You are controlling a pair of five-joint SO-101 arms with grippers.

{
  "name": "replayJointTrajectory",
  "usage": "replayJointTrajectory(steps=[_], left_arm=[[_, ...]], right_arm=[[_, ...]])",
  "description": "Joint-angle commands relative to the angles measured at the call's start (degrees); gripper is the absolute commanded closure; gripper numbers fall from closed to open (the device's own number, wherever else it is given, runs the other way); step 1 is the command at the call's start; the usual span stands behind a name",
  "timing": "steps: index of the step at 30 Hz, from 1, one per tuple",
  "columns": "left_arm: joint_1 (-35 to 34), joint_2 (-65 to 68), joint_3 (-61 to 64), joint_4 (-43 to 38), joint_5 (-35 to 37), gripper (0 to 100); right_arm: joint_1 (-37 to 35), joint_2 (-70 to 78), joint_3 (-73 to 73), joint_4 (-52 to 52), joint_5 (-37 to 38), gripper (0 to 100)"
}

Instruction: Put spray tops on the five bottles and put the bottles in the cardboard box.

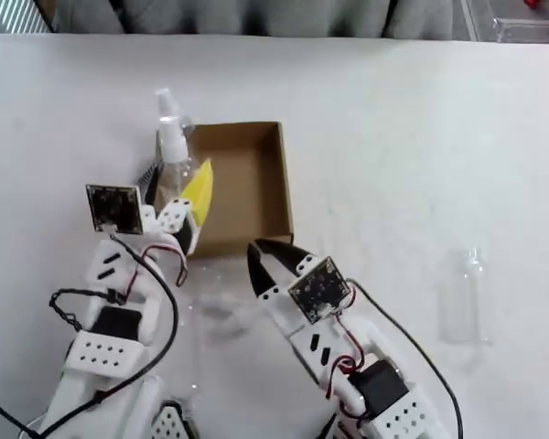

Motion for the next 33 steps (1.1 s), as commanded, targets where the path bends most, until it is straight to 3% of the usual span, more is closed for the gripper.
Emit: replayJointTrajectory(steps=[1,23,33], left_arm=[[0.04,0.13,0.0,-3.52,-0.35,94],[-0.31,0.31,0.26,-3.69,-0.44,94],[-0.48,0.31,0.09,-6.59,-5.01,94]], right_arm=[[0.22,-0.4,0.44,-0.04,0.44,98.4],[0.57,-0.4,0.44,0.13,0.62,98.4],[0.57,-0.4,0.44,0.13,0.7,98.4]])
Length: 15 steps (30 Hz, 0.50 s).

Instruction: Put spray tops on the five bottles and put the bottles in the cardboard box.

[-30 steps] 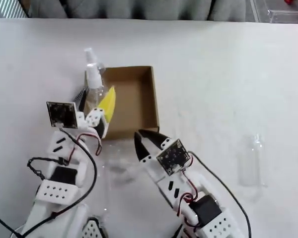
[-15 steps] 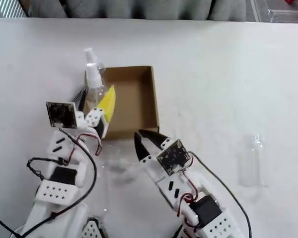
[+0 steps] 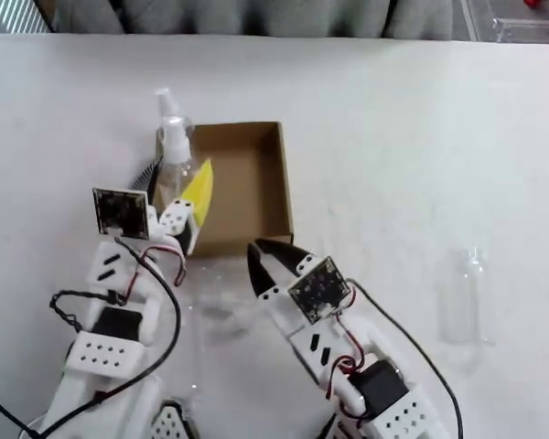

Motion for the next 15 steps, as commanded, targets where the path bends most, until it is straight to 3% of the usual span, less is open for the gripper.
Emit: replayJointTrajectory(steps=[1,9,15], left_arm=[[-0.57,0.31,-0.44,-4.92,-0.88,94],[-0.57,2.24,-1.58,-5.27,-0.79,94],[-4.18,17.8,-11.25,-5.36,-0.53,94]], right_arm=[[0.57,-0.4,0.44,0.13,0.7,98.4],[0.48,-0.4,0.44,0.13,0.7,98.4],[0.57,-0.4,0.44,0.13,0.7,98.4]])
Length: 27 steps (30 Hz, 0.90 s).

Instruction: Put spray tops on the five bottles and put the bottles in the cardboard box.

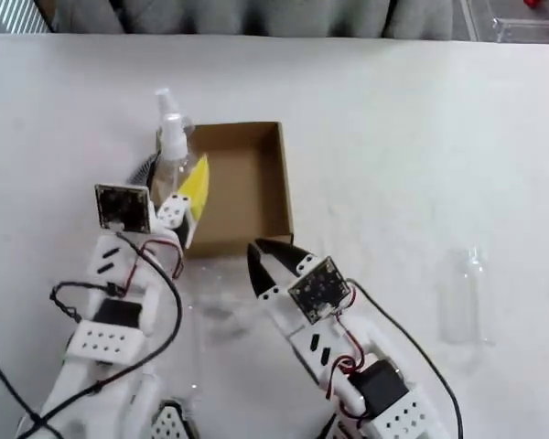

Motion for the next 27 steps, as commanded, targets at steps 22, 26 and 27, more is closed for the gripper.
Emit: replayJointTrajectory(steps=[22,26,27], left_arm=[[-2.24,40.57,-13.1,-28.13,-0.18,94],[-1.89,45.32,-13.19,-35.16,-0.18,94],[-1.98,46.37,-13.19,-36.66,-0.18,94]], right_arm=[[0.48,-0.4,0.44,0.13,0.7,98.4],[0.48,-0.4,0.44,0.13,0.7,98.4],[0.48,-0.4,0.44,0.13,0.7,98.4]])
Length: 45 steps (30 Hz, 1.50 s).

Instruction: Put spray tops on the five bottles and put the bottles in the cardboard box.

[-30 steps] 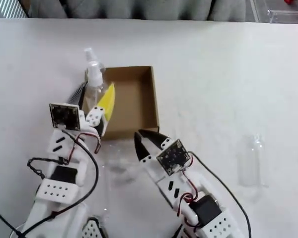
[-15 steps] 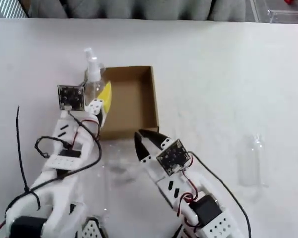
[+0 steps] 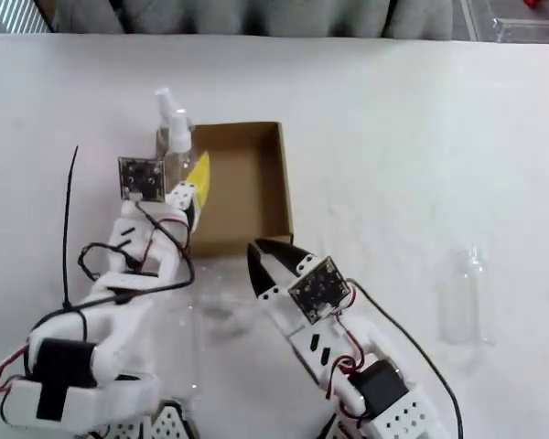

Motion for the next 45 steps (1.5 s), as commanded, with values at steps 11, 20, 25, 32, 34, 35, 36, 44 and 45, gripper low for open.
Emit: replayJointTrajectory(steps=[11,20,25,32,34,35,36,44,45], left_arm=[[-0.57,12.97,-4.66,-17.58,-0.18,94],[-1.71,18.07,-7.74,-17.76,-0.18,94],[-1.63,18.07,-7.65,-17.58,-0.18,93],[-1.89,18.07,-6.95,-17.49,-0.26,93],[-1.8,18.07,-6.51,-17.58,-0.44,93],[-1.8,18.07,-6.51,-17.58,-0.44,93],[-1.89,18.07,-6.51,-17.58,-0.44,93],[-1.98,17.98,-5.19,-17.32,-0.09,83],[-2.15,17.98,-5.19,-17.32,-0.09,83]], right_arm=[[0.57,-0.4,0.44,0.13,0.7,98.4],[0.57,-0.4,0.44,0.13,0.7,98.4],[0.57,-0.48,0.44,0.04,0.7,98.4],[0.66,-0.48,0.44,-0.13,0.7,98.4],[0.66,-0.48,0.44,-0.22,0.7,98.4],[0.66,-0.48,0.44,-0.22,0.7,98.4],[0.66,-0.48,0.44,-0.22,0.7,98.4],[0.66,-0.48,0.44,-0.22,0.7,98.4],[0.66,-0.48,0.44,-0.22,0.7,98.4]])
